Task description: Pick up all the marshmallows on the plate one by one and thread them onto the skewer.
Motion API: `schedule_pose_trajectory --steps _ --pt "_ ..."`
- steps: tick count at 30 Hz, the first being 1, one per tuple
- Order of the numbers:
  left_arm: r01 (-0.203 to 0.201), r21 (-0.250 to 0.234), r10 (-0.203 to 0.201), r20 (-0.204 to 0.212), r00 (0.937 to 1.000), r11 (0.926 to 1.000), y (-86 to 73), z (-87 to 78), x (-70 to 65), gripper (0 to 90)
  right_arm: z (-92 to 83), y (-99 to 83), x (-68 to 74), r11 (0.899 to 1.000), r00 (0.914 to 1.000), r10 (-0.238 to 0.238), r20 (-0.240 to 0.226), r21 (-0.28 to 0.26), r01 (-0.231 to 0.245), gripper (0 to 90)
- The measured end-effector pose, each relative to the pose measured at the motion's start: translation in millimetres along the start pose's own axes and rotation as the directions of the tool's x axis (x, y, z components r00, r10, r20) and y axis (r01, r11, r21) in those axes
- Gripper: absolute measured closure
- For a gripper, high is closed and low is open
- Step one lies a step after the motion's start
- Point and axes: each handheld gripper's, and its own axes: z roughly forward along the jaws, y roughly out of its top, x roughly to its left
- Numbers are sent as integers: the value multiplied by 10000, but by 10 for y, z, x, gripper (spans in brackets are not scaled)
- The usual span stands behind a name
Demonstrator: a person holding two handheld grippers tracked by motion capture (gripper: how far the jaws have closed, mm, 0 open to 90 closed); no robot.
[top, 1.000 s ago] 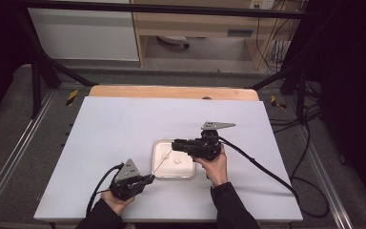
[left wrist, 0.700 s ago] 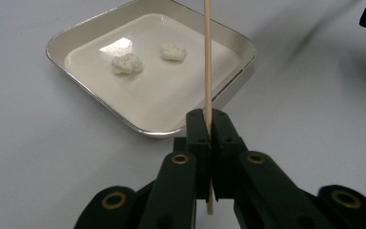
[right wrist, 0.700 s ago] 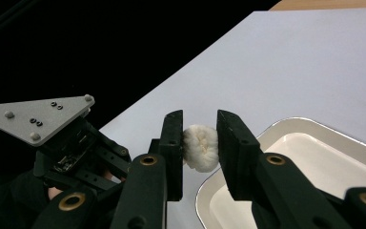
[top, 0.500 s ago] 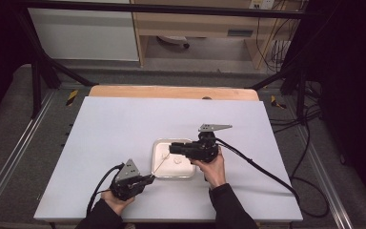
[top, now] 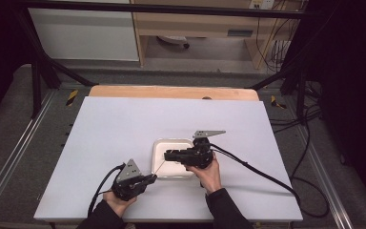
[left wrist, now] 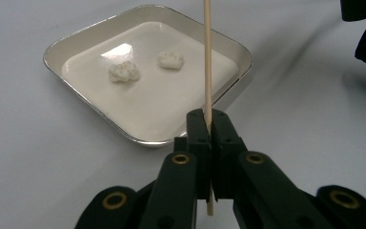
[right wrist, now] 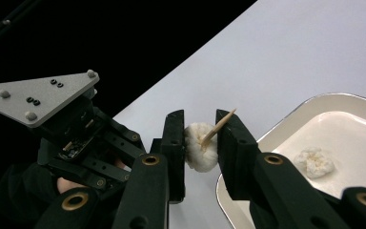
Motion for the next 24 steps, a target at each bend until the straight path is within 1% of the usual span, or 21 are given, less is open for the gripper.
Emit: schedule_pose_trajectory --steps 4,5,9,13,24 --pt "267 -174 -266 67 9996 9995 27 38 -12 883 33 -44 12 10000 10000 -35 51 25 35 744" --pt "257 -167 -256 52 9997 9995 34 47 -14 883 41 -56 15 10000 10000 -34 53 59 33 744" --pt "451 -257 -451 -10 9990 9987 57 104 -33 883 82 -113 18 9997 9999 -118 120 230 115 743" --pt "620 -302 -619 32 9981 9976 77 137 -27 883 118 -156 13 9994 9999 -58 96 339 55 744" --pt "667 -226 -664 109 9977 9975 77 167 -19 882 180 -245 24 9983 9999 -104 130 567 97 742"
